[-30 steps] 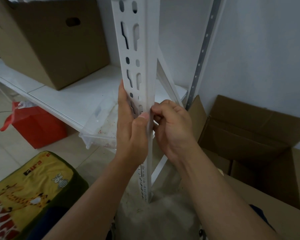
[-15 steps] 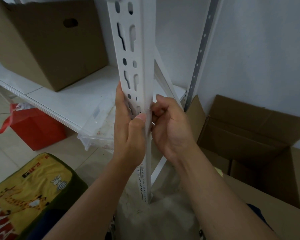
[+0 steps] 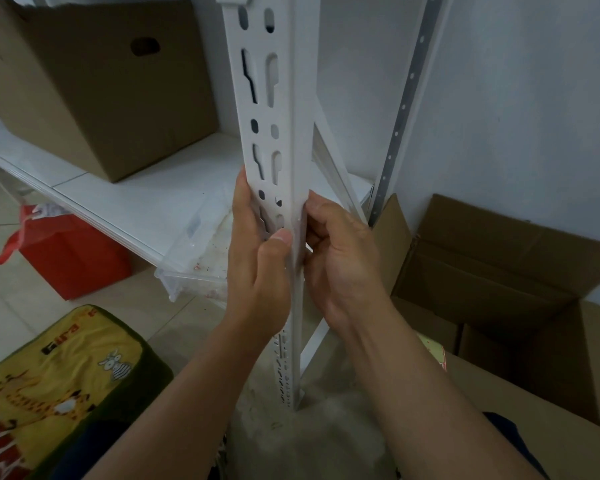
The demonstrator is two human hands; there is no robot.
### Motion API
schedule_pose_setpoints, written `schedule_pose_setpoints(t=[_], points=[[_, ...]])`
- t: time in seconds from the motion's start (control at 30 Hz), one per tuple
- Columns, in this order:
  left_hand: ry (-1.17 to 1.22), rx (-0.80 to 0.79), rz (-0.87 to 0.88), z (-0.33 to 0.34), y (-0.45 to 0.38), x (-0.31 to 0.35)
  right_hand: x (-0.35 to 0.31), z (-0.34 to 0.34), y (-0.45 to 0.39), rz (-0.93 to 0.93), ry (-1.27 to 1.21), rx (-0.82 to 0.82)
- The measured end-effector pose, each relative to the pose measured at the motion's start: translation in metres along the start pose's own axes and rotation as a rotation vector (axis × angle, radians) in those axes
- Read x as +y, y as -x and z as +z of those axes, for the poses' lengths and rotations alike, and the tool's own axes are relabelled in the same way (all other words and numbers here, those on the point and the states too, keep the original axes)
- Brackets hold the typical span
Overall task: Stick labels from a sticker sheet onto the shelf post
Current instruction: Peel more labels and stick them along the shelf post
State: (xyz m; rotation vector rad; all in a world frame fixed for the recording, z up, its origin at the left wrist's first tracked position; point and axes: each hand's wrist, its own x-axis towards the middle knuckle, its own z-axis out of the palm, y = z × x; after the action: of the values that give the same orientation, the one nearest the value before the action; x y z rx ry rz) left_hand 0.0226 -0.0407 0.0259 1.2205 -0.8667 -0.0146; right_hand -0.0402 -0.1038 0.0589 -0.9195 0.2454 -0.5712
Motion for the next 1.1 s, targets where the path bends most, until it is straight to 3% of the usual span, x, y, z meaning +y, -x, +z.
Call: schedule_pose_setpoints(t=[1.1], points=[[-0.027, 0.021, -0.003, 0.0, 0.001, 0.001, 0.003, -0.01, 0.001, -0.012, 0.017, -0.081]])
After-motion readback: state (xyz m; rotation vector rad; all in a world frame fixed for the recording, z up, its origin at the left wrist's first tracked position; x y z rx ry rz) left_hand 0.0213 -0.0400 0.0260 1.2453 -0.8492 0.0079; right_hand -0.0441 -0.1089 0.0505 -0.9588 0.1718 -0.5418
